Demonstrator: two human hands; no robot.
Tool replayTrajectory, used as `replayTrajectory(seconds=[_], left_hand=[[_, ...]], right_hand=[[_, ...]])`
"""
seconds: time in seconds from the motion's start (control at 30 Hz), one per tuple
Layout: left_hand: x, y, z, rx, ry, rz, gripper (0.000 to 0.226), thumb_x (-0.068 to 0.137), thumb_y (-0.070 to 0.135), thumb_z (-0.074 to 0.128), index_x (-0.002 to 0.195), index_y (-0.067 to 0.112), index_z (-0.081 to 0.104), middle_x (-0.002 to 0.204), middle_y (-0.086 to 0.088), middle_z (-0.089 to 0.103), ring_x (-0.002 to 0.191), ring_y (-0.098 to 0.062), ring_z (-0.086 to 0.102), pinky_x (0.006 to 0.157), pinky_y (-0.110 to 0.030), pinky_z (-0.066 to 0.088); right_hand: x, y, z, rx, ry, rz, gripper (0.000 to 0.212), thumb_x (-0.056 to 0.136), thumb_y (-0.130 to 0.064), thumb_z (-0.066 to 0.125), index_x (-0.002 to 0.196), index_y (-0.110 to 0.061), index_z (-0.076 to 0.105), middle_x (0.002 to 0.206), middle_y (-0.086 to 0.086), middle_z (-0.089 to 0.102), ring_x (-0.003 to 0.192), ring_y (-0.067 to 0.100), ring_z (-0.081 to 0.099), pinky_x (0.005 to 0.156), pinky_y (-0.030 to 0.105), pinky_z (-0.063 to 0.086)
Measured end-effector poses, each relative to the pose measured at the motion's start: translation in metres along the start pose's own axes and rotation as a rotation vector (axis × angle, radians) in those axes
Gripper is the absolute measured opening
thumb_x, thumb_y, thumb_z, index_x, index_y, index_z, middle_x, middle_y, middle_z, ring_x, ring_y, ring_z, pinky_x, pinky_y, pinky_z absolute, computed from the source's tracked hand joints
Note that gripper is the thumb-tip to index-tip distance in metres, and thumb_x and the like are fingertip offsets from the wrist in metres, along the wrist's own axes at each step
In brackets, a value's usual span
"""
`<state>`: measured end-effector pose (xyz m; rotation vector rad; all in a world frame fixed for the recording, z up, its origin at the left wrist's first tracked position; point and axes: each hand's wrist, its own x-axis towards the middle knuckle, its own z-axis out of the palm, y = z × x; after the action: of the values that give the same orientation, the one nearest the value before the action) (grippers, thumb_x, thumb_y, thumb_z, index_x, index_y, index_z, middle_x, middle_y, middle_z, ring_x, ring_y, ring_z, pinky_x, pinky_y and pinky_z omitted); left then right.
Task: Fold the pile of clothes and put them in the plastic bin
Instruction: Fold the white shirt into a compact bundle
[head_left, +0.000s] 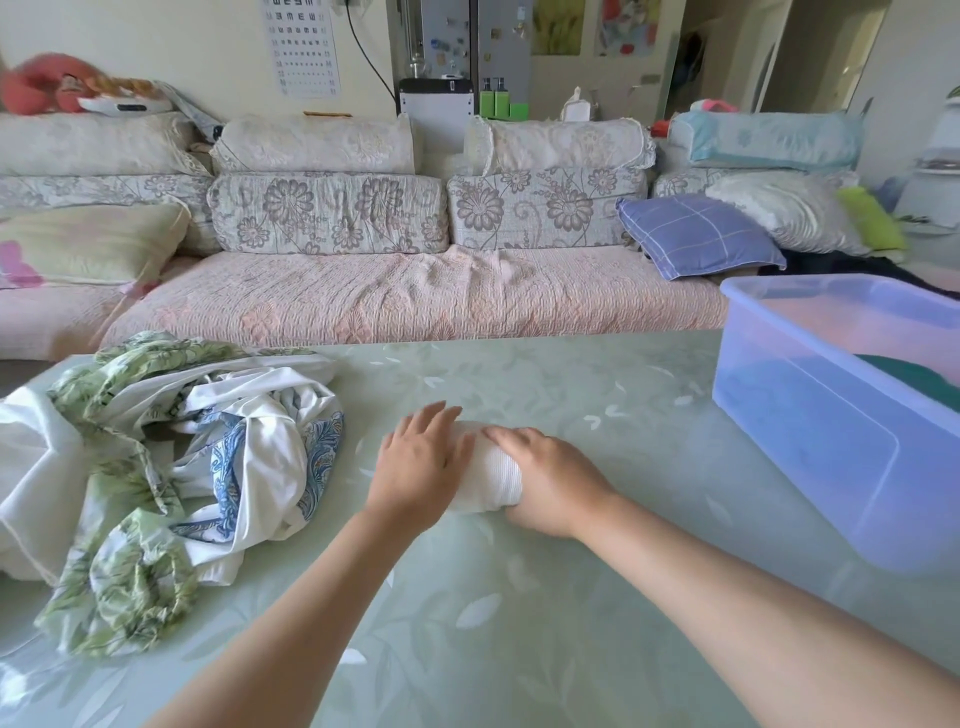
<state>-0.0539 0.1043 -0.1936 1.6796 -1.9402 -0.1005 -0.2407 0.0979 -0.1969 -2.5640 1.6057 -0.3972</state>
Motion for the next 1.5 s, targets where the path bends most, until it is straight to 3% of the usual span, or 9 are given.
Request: replayTrajectory(seconds=[0.13,0.47,0.7,0.8,0.97,1.17,1.3,1.4,1.5], left_hand=[[-0.015,0.025,-0.017,-0.039,0.209,-0.049,0.025,0.092,0.035,0.056,0.110,0.019,0.056,0.108,-0.002,0.053,0.102,-0.026,0.053,0.082,-0.035,0.039],[-0.043,0.075,-0.022,-0.786,-0.277,-0.645,0.050,0.092,0.042,0.059,0.128,0.012,0.041,0.099,-0.001,0.056,0.090,-0.026,0.069,0.084,-0.041,0.059],[-0.035,0.083,-0.007,-1.154,-0.174,-0.769,0.094,0.061,0.065,0.078,0.134,0.024,0.036,0.124,-0.002,0.054,0.109,-0.023,0.060,0.088,-0.040,0.055],[-0.033,0.071,0.000,-1.035,-0.089,-0.768,0.083,0.065,0.048,0.087,0.128,0.019,0.041,0.112,-0.001,0.056,0.101,-0.021,0.061,0.088,-0.043,0.055],[-0.025,0.070,-0.005,-0.891,-0.053,-0.464,0.066,0.054,0.034,0.093,0.104,0.020,0.051,0.098,-0.004,0.062,0.080,-0.016,0.061,0.069,-0.034,0.052],[-0.022,0.063,-0.029,-0.662,-0.174,0.036,0.084,0.053,0.019,0.092,0.115,0.040,0.039,0.106,0.005,0.062,0.086,-0.011,0.061,0.074,-0.030,0.053],[-0.020,0.055,-0.043,-0.303,-0.248,0.219,0.092,0.056,0.028,0.088,0.134,0.041,0.043,0.117,0.017,0.059,0.105,-0.005,0.056,0.093,-0.027,0.046],[-0.020,0.058,-0.054,-0.124,-0.257,0.379,0.081,0.058,0.024,0.085,0.133,0.030,0.054,0.112,0.020,0.052,0.106,-0.005,0.048,0.092,-0.017,0.038],[-0.025,0.060,-0.059,-0.051,-0.249,0.471,0.073,0.061,0.018,0.081,0.128,0.026,0.056,0.112,0.023,0.048,0.106,0.001,0.042,0.088,-0.002,0.029]], right_hand=[[-0.006,0.002,-0.003,0.001,0.130,0.180,0.080,0.077,-0.033,0.068,0.148,-0.028,0.032,0.125,0.008,0.058,0.107,0.031,0.062,0.085,0.035,0.050],[-0.049,-0.001,-0.020,-0.353,0.253,0.231,0.101,0.032,-0.023,0.088,0.123,-0.005,0.049,0.120,0.018,0.064,0.055,0.032,0.059,0.040,0.028,0.044],[-0.080,-0.015,-0.013,-0.372,0.208,0.062,0.089,0.055,-0.063,0.069,0.124,-0.007,0.063,0.123,0.008,0.065,0.055,0.027,0.064,0.047,0.030,0.049],[-0.089,-0.011,-0.021,-0.202,0.143,-0.018,0.076,0.075,-0.064,0.045,0.135,-0.020,0.057,0.143,-0.003,0.056,0.091,0.023,0.072,0.074,0.036,0.056],[-0.083,0.016,-0.054,0.162,0.341,0.024,0.030,0.086,-0.039,0.070,0.113,-0.027,0.064,0.115,-0.014,0.059,0.093,0.015,0.064,0.080,0.030,0.050],[-0.076,0.037,-0.067,0.394,0.144,0.194,0.124,0.064,-0.052,0.087,0.155,-0.024,0.008,0.159,-0.004,0.013,0.145,0.017,0.025,0.116,0.034,0.028],[-0.073,0.032,-0.065,0.317,-0.011,0.083,0.133,0.069,-0.057,0.083,0.157,-0.032,-0.014,0.166,-0.009,-0.016,0.151,0.006,-0.009,0.124,0.035,0.008],[-0.071,0.025,-0.072,0.265,-0.030,0.007,0.137,0.067,-0.049,0.087,0.157,-0.030,-0.015,0.164,-0.014,-0.016,0.143,-0.008,-0.011,0.119,0.022,0.004],[-0.073,0.016,-0.078,0.258,-0.023,-0.011,0.131,0.063,-0.042,0.090,0.158,-0.031,0.002,0.155,-0.015,0.025,0.141,0.006,0.020,0.105,0.016,0.020]])
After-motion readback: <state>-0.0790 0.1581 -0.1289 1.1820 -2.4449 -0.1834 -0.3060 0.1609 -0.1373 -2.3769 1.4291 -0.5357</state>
